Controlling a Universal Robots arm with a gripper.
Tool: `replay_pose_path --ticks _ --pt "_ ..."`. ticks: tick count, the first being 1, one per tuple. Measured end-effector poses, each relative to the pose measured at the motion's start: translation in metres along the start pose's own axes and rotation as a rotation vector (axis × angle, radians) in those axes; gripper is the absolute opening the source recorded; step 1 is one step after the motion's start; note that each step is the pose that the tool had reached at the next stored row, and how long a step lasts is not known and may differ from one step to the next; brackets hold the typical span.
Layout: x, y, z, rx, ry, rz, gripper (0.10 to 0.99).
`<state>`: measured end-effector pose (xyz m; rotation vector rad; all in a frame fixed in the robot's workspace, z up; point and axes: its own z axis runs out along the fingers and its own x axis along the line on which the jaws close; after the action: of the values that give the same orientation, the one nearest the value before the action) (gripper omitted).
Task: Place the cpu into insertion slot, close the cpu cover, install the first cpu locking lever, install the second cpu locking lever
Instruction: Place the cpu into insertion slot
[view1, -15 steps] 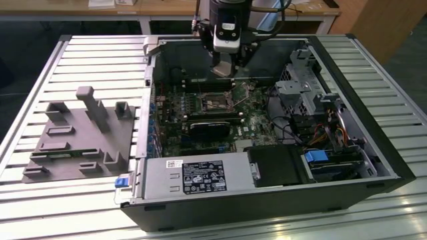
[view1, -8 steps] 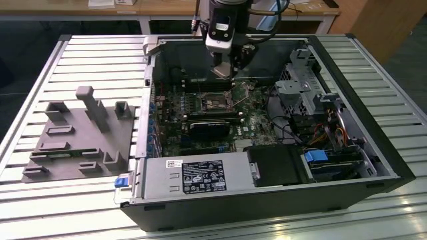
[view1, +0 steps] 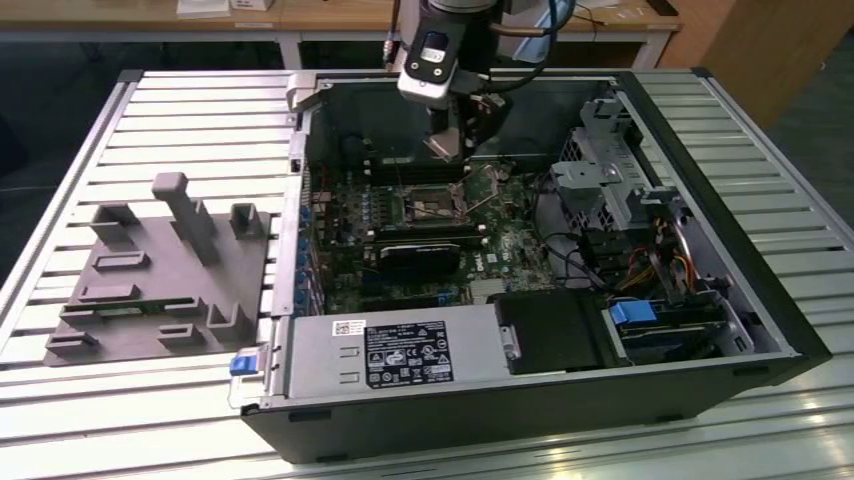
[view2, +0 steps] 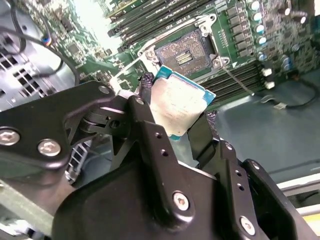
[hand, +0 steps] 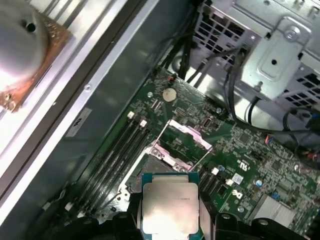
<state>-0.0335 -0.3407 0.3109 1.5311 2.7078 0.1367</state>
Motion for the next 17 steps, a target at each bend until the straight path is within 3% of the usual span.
replay_pose_path --ticks 17 --pt "-0.0002 -0.0009 0.0101 -0.006 -0.0278 0.308 0.537"
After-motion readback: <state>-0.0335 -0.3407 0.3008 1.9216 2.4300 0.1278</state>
